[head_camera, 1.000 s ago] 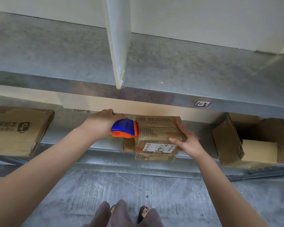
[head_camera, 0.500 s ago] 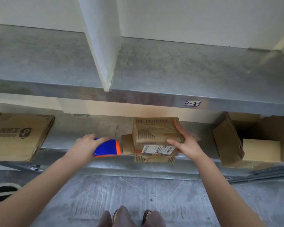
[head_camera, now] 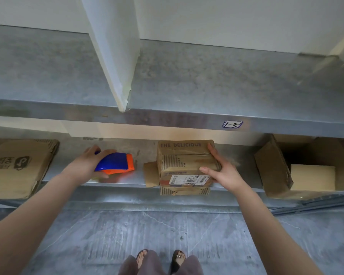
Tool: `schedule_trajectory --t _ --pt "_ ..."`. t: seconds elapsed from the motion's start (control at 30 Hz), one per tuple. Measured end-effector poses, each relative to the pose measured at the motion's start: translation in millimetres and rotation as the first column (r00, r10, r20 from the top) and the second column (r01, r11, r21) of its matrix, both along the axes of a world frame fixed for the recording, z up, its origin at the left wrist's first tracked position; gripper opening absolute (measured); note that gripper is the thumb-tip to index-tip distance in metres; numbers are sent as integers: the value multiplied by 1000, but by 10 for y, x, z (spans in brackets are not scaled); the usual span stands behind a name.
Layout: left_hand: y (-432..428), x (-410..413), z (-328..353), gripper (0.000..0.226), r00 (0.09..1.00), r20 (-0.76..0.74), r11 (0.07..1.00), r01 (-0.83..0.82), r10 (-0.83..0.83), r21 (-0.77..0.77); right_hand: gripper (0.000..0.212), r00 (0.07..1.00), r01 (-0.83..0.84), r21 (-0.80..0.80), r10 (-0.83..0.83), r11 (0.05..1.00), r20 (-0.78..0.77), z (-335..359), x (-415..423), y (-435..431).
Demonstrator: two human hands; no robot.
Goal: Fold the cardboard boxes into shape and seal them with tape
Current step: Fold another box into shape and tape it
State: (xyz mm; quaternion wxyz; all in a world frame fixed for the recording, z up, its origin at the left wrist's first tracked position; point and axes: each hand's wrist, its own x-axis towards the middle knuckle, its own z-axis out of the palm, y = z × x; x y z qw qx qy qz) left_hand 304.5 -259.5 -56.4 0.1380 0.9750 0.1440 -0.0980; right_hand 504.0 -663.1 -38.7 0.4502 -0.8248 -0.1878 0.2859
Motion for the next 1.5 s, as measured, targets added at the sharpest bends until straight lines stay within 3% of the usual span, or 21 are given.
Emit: schedule_trajectory --t 0.1,0.2,0.3,0.37,0.43,0.53,0.67,0.83,1.03,1.2,1.27,1.33,1.43,1.5 --pt "23 105 76 97 998 -30 987 57 -53 153 98 1000 -3 -11 3 1000 8 -7 10 1" --pt "14 193 199 105 975 -221 994 38 -14 101 97 999 -18 -25 19 1000 27 -21 14 6" --pt "-16 237 306 130 948 -308 969 151 -85 197 94 999 -27 -31 28 999 34 -26 -1 3" --pt "-121 263 383 126 957 -242 945 221 -162 241 91 998 -41 -38 42 998 48 -2 -15 2" --pt "-395 303 476 103 964 -18 939 262 -265 220 90 997 -54 -32 56 998 61 22 -31 -7" --pt "-1165 476 613 75 932 216 957 285 -290 54 87 986 -51 -137 72 989 150 72 -41 -24" --pt "-1885 734 385 77 941 197 956 289 -274 -50 77 944 -35 -403 162 915 286 107 -104 -13" --pt "-1906 792 235 67 945 238 971 238 -223 -37 78 822 -69 -459 311 886 477 61 -194 33" --pt "-2013 918 229 59 944 242 974 216 -225 66 81 786 -67 -487 347 871 511 86 -173 201" --pt "-1925 874 261 86 949 242 979 206 -202 10 80 823 -155 -469 376 869 425 137 -92 84" --pt "-1924 849 260 93 960 269 993 98 -78 -62 75 842 -182 -435 368 882 395 169 -43 18" --pt "-1936 776 218 89 942 325 983 -30 88 -180 76 881 -157 -382 304 911 362 175 -6 -83" --pt "-1995 644 125 79 915 338 911 -69 221 -408 75 952 -110 -227 168 968 255 74 -33 -165" --pt "-2060 625 121 79 899 354 897 -88 259 -433 76 969 -74 -141 105 987 225 -5 -74 -157"
